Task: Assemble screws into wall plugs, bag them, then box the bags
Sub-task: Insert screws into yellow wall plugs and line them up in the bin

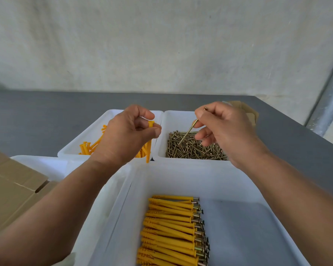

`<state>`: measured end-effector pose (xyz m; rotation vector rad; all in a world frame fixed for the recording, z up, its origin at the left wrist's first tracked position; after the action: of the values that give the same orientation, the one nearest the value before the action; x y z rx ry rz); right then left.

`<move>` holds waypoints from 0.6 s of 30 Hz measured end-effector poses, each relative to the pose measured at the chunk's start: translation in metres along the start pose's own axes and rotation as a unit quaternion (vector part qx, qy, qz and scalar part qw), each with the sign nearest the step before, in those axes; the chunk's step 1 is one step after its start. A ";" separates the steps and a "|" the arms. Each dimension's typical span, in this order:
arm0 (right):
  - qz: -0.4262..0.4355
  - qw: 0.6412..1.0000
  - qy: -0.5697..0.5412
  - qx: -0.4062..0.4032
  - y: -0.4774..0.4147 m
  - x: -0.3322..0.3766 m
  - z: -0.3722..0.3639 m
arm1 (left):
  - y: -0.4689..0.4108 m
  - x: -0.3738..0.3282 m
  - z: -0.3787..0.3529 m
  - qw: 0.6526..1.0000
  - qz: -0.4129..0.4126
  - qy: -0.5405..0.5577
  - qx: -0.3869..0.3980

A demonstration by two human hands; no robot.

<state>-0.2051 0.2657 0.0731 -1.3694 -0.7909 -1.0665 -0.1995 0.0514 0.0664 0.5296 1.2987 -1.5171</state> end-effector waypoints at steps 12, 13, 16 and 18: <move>-0.012 0.997 -0.075 -0.023 0.003 0.009 -0.002 | 0.014 -0.001 -0.027 0.992 -0.006 -0.012 0.124; -0.012 0.997 -0.073 -0.022 0.003 0.009 -0.002 | 0.014 -0.001 -0.027 0.992 -0.007 -0.013 0.127; -0.006 0.998 -0.059 -0.022 0.004 0.009 -0.001 | 0.015 -0.001 -0.029 0.991 -0.009 -0.015 0.131; -0.002 0.999 -0.051 -0.018 0.005 0.008 -0.001 | 0.015 0.000 -0.029 0.991 -0.007 -0.016 0.135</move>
<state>-0.1980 0.2627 0.0789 -1.4619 -0.8529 -1.0257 -0.1940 0.0797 0.0502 0.6654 1.0794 -1.7184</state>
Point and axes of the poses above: each hand's wrist, its own y-axis away from the middle knuckle, its own z-axis out of the back of the hand, x = y × z, the point moved 4 cm from there along -y, towards the middle knuckle, and after that the axes turned 4 degrees about -x, right-handed, at the moved point
